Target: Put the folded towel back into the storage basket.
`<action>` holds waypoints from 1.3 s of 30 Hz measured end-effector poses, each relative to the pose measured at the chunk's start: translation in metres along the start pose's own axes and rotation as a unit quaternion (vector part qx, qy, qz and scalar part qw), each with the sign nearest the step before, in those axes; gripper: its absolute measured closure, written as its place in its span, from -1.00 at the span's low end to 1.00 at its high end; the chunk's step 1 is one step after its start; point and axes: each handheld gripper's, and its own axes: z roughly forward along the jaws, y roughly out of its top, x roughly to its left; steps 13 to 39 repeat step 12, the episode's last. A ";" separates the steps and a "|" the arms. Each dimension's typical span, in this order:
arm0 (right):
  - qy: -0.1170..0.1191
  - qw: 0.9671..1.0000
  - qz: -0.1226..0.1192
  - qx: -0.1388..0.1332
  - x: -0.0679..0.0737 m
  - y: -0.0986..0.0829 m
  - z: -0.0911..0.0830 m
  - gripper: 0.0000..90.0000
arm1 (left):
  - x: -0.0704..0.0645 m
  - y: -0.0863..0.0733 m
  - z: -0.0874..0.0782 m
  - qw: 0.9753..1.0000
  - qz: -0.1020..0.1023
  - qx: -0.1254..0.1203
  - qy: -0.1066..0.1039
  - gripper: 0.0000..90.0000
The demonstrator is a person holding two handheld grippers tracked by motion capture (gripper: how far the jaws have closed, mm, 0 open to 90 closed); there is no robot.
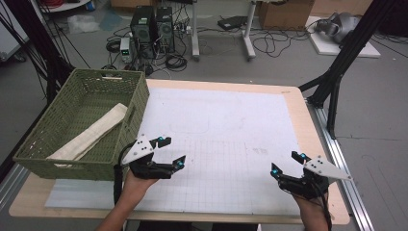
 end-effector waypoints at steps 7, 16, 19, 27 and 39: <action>0.003 1.000 0.002 0.001 0.001 0.000 0.002 -0.64 | 0.000 0.000 0.001 1.000 -0.002 0.001 -0.004 -0.59; 0.003 1.000 0.000 -0.001 0.000 0.000 0.002 -0.64 | 0.000 -0.001 0.001 1.000 -0.005 0.001 -0.004 -0.59; 0.003 1.000 0.000 -0.001 0.000 0.000 0.002 -0.64 | 0.000 -0.001 0.001 1.000 -0.005 0.001 -0.004 -0.59; 0.003 1.000 0.000 -0.001 0.000 0.000 0.002 -0.64 | 0.000 -0.001 0.001 1.000 -0.005 0.001 -0.004 -0.59; 0.003 1.000 0.000 -0.001 0.000 0.000 0.002 -0.64 | 0.000 -0.001 0.001 1.000 -0.005 0.001 -0.004 -0.59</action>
